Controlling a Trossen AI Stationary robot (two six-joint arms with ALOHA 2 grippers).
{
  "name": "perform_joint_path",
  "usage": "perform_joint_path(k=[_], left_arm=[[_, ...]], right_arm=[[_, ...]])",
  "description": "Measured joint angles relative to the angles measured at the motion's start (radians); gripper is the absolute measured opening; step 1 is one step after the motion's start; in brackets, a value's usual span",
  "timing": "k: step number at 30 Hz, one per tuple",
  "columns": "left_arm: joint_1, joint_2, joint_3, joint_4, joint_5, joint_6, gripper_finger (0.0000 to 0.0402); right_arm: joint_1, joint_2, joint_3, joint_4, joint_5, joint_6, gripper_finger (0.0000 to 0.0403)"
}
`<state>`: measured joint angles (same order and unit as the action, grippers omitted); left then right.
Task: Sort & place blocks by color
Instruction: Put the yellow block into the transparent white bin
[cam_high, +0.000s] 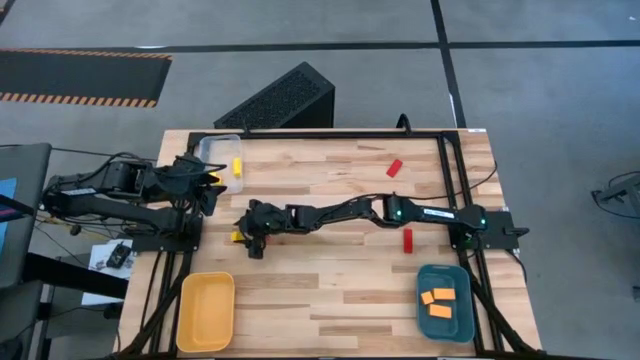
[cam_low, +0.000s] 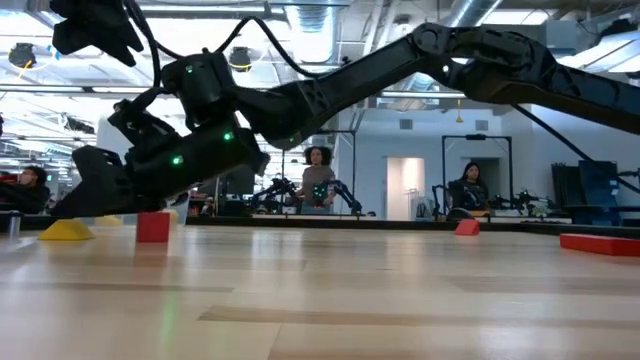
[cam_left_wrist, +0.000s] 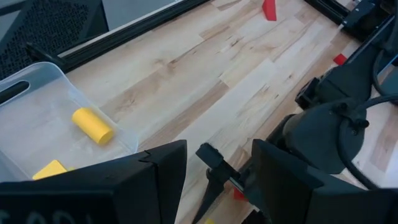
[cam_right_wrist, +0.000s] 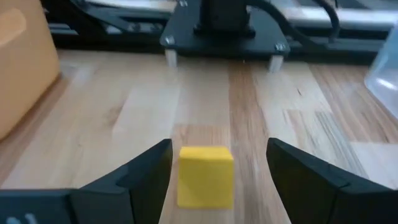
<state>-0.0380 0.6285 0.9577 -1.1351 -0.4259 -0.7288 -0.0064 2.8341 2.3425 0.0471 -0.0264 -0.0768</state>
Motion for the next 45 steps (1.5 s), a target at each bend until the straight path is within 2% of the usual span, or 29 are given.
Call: perform_joint_path(k=[4,11,17,24,28,30,36,45], left_arm=[[0.0,0.0,0.0,0.0,-0.002,0.0,0.0168],[0.0,0.0,0.0,0.0,-0.035,0.018,0.0168],[0.0,0.0,0.0,-0.001,-0.05,0.037,0.0168],[0.0,0.0,0.0,-0.015,-0.054,0.055,0.0168],[0.0,0.0,0.0,-0.032,-0.075,0.074,0.0168],[0.0,0.0,0.0,-0.031,-0.085,0.085,0.0168],[0.0,0.0,0.0,-0.028,-0.1,0.1,0.0168],[0.0,0.0,0.0,-0.026,-0.096,0.092,0.0168]], right_arm=[[-0.001,-0.018,-0.001,-0.105,0.053,0.03,0.0286],[-0.018,-0.052,-0.008,-0.108,0.163,-0.035,0.0286],[-0.069,-0.069,-0.01,-0.108,0.166,-0.002,0.0286],[-0.047,-0.07,0.009,-0.117,0.121,0.069,0.0286],[-0.023,-0.07,0.007,0.003,-0.024,0.061,0.0286],[-0.013,-0.066,0.009,0.052,-0.063,0.051,0.0286],[-0.004,-0.004,0.007,0.085,-0.084,0.017,0.0286],[-0.028,0.016,0.011,0.116,-0.09,0.02,0.0285]])
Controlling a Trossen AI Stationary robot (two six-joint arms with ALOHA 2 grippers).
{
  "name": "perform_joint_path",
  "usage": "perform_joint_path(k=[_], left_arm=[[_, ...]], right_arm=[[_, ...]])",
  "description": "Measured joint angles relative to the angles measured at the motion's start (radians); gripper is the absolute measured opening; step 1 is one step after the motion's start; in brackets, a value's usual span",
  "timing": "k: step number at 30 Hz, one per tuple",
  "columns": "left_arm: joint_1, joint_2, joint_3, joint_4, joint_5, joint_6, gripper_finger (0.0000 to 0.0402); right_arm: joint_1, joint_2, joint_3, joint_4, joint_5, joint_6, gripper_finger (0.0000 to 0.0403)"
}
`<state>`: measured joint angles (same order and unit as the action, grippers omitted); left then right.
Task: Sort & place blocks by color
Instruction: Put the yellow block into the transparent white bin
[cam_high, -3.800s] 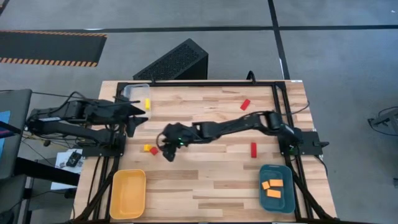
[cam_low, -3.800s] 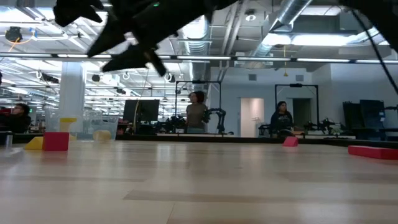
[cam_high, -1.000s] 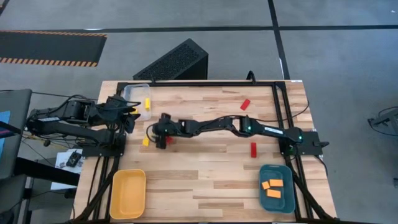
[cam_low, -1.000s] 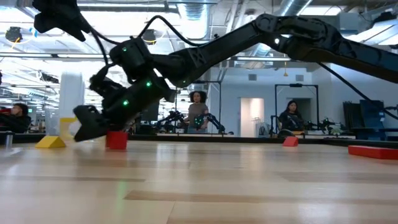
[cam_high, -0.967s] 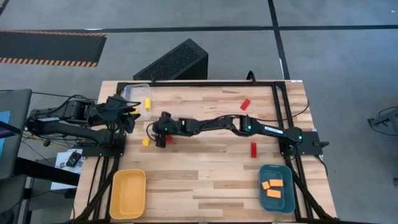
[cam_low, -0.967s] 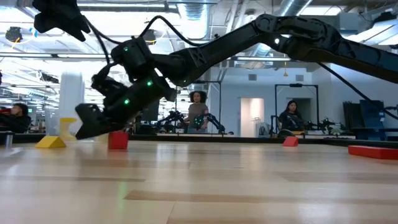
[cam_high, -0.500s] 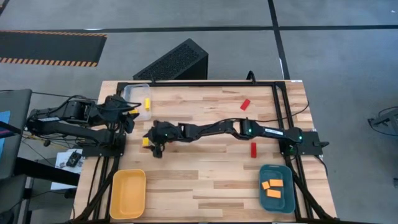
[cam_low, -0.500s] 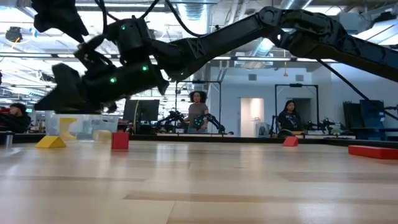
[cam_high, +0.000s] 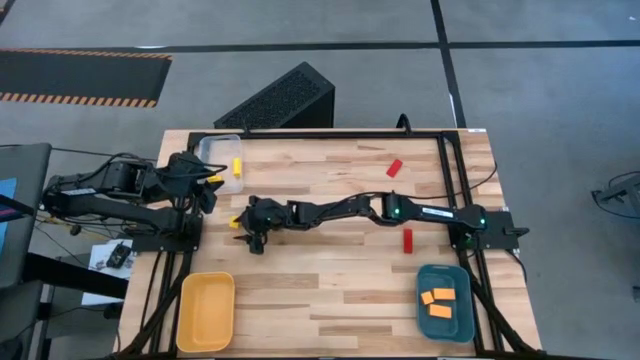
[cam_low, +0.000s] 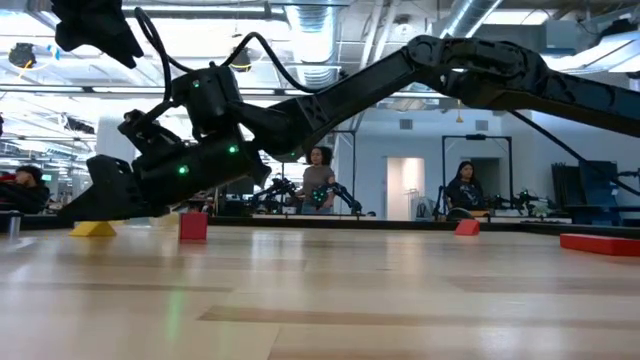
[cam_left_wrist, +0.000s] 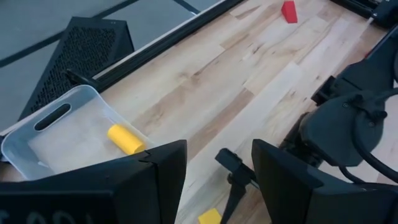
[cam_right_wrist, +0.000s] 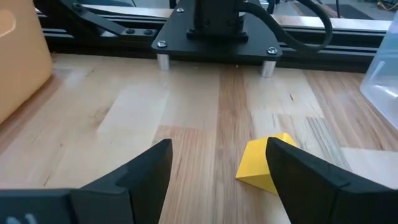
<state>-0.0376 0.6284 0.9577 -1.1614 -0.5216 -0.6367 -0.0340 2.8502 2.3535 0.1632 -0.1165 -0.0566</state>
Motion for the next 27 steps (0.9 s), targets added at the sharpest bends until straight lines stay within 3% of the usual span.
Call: perform_joint_path(k=[11,17,27], left_arm=[[0.0,0.0,0.0,0.0,-0.004,0.009,0.0168],[0.0,0.0,0.0,0.0,-0.01,0.034,0.0168],[0.0,0.0,0.0,0.0,-0.018,0.023,0.0168]], right_arm=[[0.021,-0.043,0.005,-0.16,-0.066,0.125,0.0285],[0.04,-0.135,-0.002,-0.366,-0.019,-0.027,0.0285],[0.003,-0.159,-0.01,-0.171,-0.013,-0.073,0.0285]])
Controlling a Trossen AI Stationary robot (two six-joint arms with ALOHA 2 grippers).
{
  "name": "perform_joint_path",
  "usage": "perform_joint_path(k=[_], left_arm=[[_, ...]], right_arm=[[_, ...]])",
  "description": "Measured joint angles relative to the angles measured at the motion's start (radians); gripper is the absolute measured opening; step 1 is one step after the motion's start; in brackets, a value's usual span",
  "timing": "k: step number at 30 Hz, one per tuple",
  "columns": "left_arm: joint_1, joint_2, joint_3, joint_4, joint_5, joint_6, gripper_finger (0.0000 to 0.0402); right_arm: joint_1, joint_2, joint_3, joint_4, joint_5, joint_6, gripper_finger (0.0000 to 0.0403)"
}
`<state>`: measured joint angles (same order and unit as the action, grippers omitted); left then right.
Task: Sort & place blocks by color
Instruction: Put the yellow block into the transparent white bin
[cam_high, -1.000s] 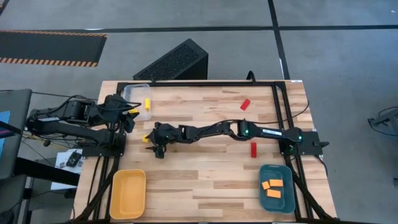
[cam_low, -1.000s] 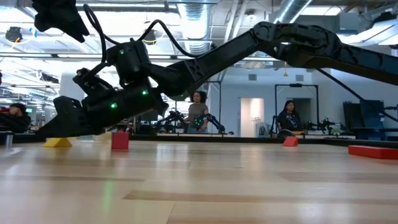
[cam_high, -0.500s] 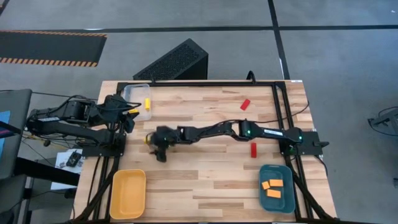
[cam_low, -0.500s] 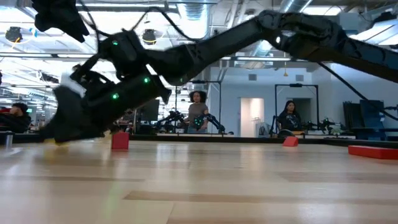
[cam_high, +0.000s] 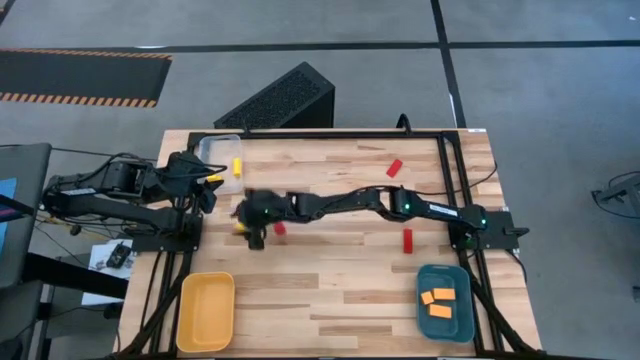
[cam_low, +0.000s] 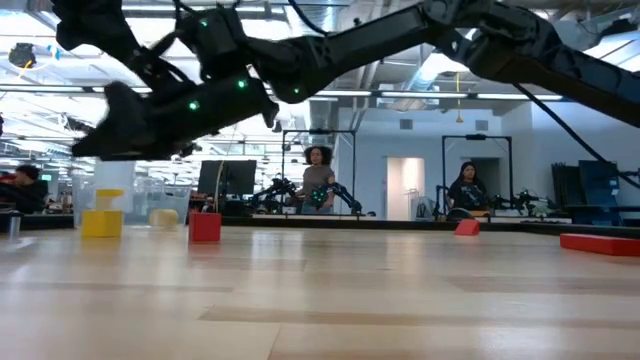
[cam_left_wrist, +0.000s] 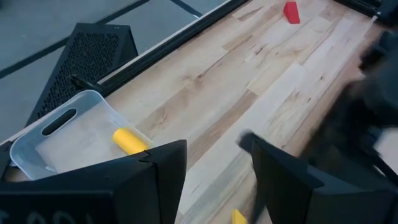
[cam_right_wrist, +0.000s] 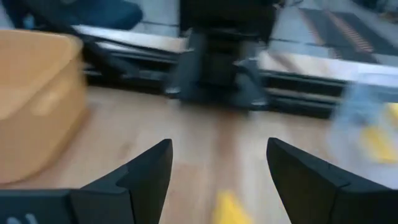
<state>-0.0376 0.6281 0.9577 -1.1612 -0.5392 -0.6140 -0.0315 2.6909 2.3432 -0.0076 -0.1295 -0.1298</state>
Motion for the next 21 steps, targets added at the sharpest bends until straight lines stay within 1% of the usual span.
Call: perform_joint_path(k=[4,6,8,11,16,21], left_arm=[[0.0,0.0,0.0,0.0,0.0,-0.008,0.0168],[0.0,0.0,0.0,0.0,-0.001,-0.012,0.0168],[0.0,0.0,0.0,0.001,-0.001,-0.013,0.0168],[0.0,0.0,0.0,0.001,-0.002,-0.026,0.0168],[0.0,0.0,0.0,0.001,-0.001,-0.049,0.0168],[0.0,0.0,0.0,0.001,-0.001,-0.055,0.0168]], right_arm=[[-0.042,0.0,-0.016,0.009,-0.001,0.0,0.0285],[-0.056,0.021,-0.014,0.057,-0.037,0.002,0.0285],[-0.064,0.032,-0.016,0.077,-0.094,0.038,0.0285],[-0.063,0.061,-0.012,0.123,-0.111,0.052,0.0286],[-0.061,0.08,-0.016,0.112,-0.131,0.074,0.0286],[-0.06,0.081,-0.015,0.064,-0.132,0.073,0.0286]])
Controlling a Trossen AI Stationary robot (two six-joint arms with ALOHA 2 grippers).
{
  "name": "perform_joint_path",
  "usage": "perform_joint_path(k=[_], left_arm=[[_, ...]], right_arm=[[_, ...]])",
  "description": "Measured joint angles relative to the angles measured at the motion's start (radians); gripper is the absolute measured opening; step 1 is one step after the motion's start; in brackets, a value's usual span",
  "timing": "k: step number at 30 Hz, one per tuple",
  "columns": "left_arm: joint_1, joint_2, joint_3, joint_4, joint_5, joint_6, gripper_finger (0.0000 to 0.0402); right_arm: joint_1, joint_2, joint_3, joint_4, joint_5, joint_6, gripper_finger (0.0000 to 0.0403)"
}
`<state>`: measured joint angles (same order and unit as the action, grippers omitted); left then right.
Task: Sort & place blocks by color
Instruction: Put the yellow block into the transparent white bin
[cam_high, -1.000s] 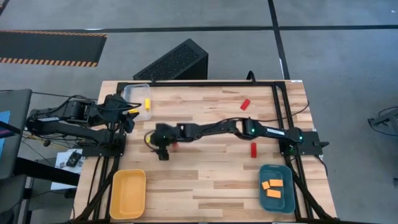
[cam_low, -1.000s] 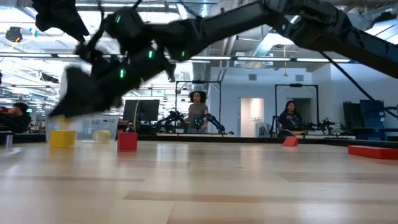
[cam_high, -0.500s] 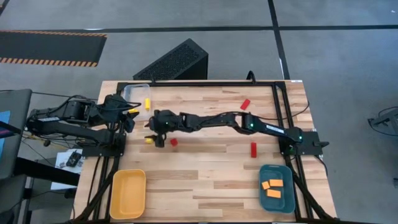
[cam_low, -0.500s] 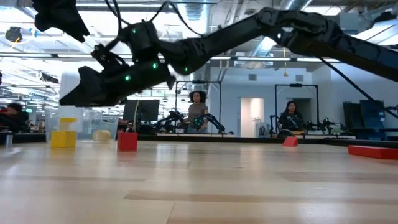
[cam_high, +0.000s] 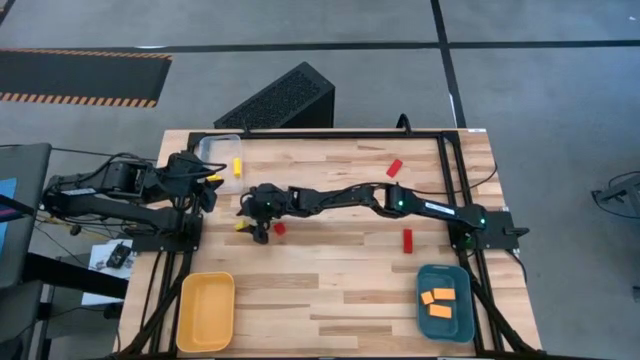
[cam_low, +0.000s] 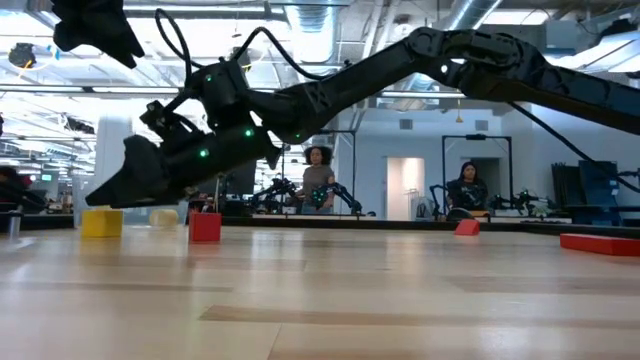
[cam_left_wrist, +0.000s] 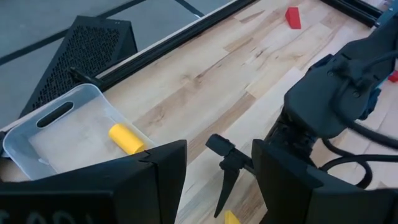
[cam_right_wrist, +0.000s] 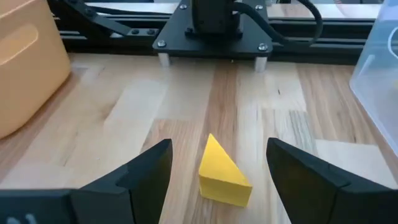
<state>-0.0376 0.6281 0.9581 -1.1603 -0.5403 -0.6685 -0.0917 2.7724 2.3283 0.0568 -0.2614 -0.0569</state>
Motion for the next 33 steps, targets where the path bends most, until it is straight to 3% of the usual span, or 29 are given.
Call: perform_joint_path(k=[17,33], left_arm=[[0.0,0.0,0.0,0.0,-0.003,-0.028,0.0168],[-0.001,0.061,0.001,0.0,-0.016,-0.036,0.0168]], right_arm=[[0.0,0.0,0.0,-0.061,-0.006,-0.051,0.0278],[0.01,0.0,0.0,-0.11,-0.031,-0.033,0.0139]])
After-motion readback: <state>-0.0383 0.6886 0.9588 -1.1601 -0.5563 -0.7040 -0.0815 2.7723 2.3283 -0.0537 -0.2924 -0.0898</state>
